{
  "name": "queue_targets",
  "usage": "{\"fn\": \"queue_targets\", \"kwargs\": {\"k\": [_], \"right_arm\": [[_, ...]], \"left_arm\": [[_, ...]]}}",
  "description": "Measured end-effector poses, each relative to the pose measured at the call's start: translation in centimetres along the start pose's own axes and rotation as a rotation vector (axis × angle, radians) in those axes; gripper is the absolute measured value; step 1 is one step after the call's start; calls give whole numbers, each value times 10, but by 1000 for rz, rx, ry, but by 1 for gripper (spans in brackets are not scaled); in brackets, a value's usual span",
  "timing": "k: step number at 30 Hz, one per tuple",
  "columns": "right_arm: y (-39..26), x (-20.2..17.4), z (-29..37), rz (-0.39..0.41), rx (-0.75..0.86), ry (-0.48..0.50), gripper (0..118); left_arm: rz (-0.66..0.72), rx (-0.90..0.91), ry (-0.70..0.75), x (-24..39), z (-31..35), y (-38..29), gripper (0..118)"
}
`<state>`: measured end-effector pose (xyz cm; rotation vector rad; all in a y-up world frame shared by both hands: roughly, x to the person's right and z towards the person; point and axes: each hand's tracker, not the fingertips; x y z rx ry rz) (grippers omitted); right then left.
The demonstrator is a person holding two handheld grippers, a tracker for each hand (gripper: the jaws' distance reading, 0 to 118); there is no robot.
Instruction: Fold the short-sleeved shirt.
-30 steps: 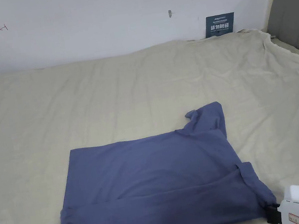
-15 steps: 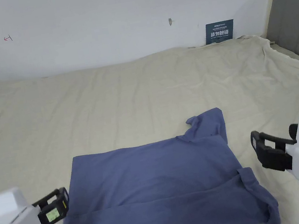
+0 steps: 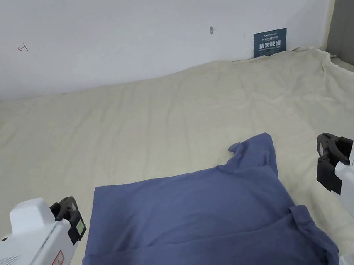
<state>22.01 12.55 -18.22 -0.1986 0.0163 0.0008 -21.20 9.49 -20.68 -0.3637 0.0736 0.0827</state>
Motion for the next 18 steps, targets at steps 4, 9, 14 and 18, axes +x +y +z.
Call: {"fn": "queue_targets", "kwargs": {"k": [4,9,14,18], "right_arm": [[3,1,-8,3,0,3,0],[3,2,-28,-5,-15,7,0],[0,2,-62,-2,-48,4,0],[-9,8,-97,-3,-85,4,0]], "left_arm": [[1,-20,-10,0,-14,3,0],[18,-93,-44,-6,-52,13,0],[40,-174,-75,-17,-119,26,0],[118,-283,-89,-29,-185,34,1]]}}
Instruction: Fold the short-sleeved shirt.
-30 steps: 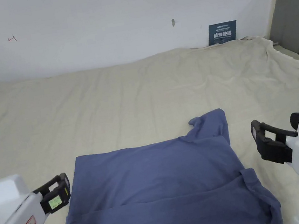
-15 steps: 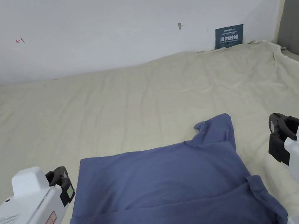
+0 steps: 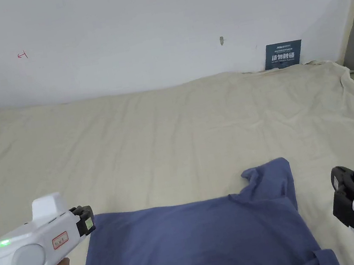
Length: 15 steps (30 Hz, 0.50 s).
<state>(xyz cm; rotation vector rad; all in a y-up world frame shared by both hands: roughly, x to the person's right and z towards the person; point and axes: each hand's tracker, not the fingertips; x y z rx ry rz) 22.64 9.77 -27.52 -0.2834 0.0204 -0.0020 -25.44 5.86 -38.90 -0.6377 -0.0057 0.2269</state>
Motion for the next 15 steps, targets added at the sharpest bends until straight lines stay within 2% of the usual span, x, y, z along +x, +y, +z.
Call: {"fn": "queue_targets", "kwargs": {"k": [1,3,4,5,6,7,10,13,15], "right_arm": [[-1,-1,-8,4,-11,-4,0],[-4,0,-24,-1,-37,-13,0],[-6,1,-33,-5,-47,-14,0],[-10,4,-43,-8,-58,-18,0],[-13,5,-50,-8,-68,-23,0],[-15,6,-57,-7,-80,-28,0],[-26,11,-76,-8,-107,-41,0],[-37,15,-91,-6,-137,-54,0],[-43,18,-100,-6,-156,-64,0]], "left_arm": [[31,-53,-1,-5,-18,8,6],[55,-134,16,-12,-52,17,31],[55,-134,30,-16,-70,19,47],[41,-149,51,-19,-87,21,71],[27,-170,83,-21,-103,22,82],[-4,-203,101,-24,-120,21,88],[-53,-270,140,-35,-164,18,88],[-45,-322,163,-46,-196,10,88],[-60,-354,184,-51,-212,1,81]]}}
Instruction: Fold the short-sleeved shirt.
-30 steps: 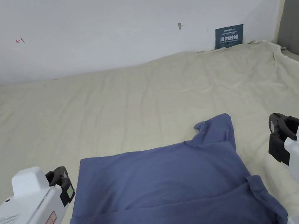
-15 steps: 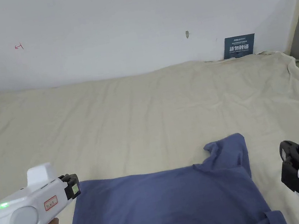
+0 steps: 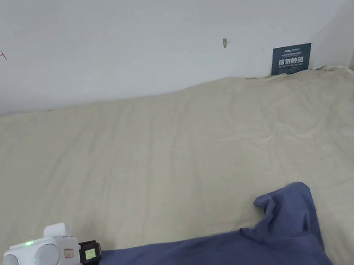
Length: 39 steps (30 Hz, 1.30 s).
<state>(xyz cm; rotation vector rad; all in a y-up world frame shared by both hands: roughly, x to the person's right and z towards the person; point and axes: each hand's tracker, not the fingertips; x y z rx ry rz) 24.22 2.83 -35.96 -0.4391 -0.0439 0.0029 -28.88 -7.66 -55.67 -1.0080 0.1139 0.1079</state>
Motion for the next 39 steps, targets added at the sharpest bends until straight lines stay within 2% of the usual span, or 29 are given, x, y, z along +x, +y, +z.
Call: {"fn": "queue_targets", "kwargs": {"k": [1,2,4,5,6,8,13,16,18,19,20,21,22,23,28,32,35,36,37,38,39], "right_arm": [[-2,1,-4,1,-9,-2,0],[-5,1,-6,-1,-17,-4,0],[-8,2,-12,-5,-30,-4,0],[-10,3,-13,-6,-36,-6,0],[-12,2,-13,-8,-41,-7,0],[-14,4,-15,-15,-58,-4,0],[-17,10,-28,-34,-105,-4,0],[-12,18,-52,-39,-176,11,0],[-7,23,-72,-72,-227,43,4],[-5,26,-86,-94,-266,56,16],[-3,28,-101,-103,-290,57,45],[-2,29,-116,-99,-316,61,68],[-2,29,-130,-108,-353,75,78],[-2,28,-145,-86,-350,63,78],[-15,18,-209,-6,-516,27,72],[-29,13,-240,-38,-585,9,62],[-35,3,-248,1,-618,-14,53],[-35,2,-246,6,-605,-13,47],[-34,2,-244,15,-598,-8,33],[-34,4,-241,28,-580,17,3],[-33,2,-238,50,-571,28,3]], "left_arm": [[1,-3,5,0,-7,-1,74],[-3,-7,0,0,-14,-3,60],[-3,-30,-20,3,-20,-8,57],[-31,-9,12,7,-18,-11,51],[-51,-11,15,10,-16,-11,42],[-87,6,11,16,-8,-12,10],[-142,1,-2,24,-2,-10,2],[-86,77,-60,21,22,-8,1],[-88,104,-93,19,41,-10,1],[-95,113,-105,18,51,-11,1],[-105,125,-116,24,69,-14,1],[-112,137,-123,24,78,-16,1],[-120,145,-127,24,86,-17,1],[-126,150,-132,23,94,-18,1],[-127,171,-143,23,108,-17,1],[-105,164,-148,18,104,-19,1],[-106,154,-146,16,103,-23,1],[-108,149,-145,16,100,-22,1],[-110,148,-143,15,100,-23,1],[-110,147,-143,15,100,-25,1],[-109,144,-142,14,101,-26,1]]}}
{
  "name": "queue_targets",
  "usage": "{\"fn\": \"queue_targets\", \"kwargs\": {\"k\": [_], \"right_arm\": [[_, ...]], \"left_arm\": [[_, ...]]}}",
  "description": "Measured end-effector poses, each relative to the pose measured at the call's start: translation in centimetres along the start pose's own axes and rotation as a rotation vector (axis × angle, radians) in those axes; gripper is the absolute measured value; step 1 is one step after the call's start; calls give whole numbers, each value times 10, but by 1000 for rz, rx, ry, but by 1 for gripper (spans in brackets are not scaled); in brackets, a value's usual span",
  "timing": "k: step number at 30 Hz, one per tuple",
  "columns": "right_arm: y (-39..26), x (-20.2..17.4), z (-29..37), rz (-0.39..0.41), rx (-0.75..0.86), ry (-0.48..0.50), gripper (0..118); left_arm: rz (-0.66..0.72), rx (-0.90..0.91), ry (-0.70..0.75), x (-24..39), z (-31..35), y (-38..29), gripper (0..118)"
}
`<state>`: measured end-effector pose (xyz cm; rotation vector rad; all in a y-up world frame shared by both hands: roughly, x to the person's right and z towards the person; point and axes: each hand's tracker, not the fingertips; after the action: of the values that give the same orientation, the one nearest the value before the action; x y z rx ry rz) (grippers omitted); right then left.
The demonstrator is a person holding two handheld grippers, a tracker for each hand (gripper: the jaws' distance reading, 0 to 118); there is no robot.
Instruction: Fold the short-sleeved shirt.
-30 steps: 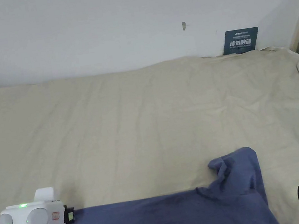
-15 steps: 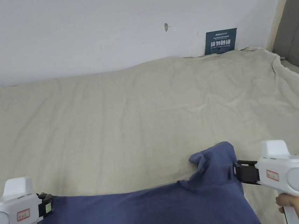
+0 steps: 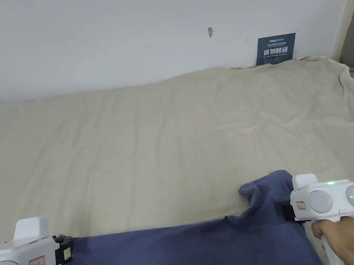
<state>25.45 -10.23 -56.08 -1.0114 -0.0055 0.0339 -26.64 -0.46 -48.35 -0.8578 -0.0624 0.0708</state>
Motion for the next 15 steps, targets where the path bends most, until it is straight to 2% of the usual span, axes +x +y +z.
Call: {"fn": "queue_targets", "kwargs": {"k": [3,6,10,15], "right_arm": [[-3,3,15,48,42,-6,3],[-7,10,45,17,121,26,3],[-17,19,98,33,217,70,3],[-45,28,177,-4,315,156,3]], "left_arm": [[11,-3,6,-2,0,-3,1],[35,4,10,-3,6,-8,1],[64,14,21,-5,21,-13,1],[89,42,43,-20,45,-23,1]]}}
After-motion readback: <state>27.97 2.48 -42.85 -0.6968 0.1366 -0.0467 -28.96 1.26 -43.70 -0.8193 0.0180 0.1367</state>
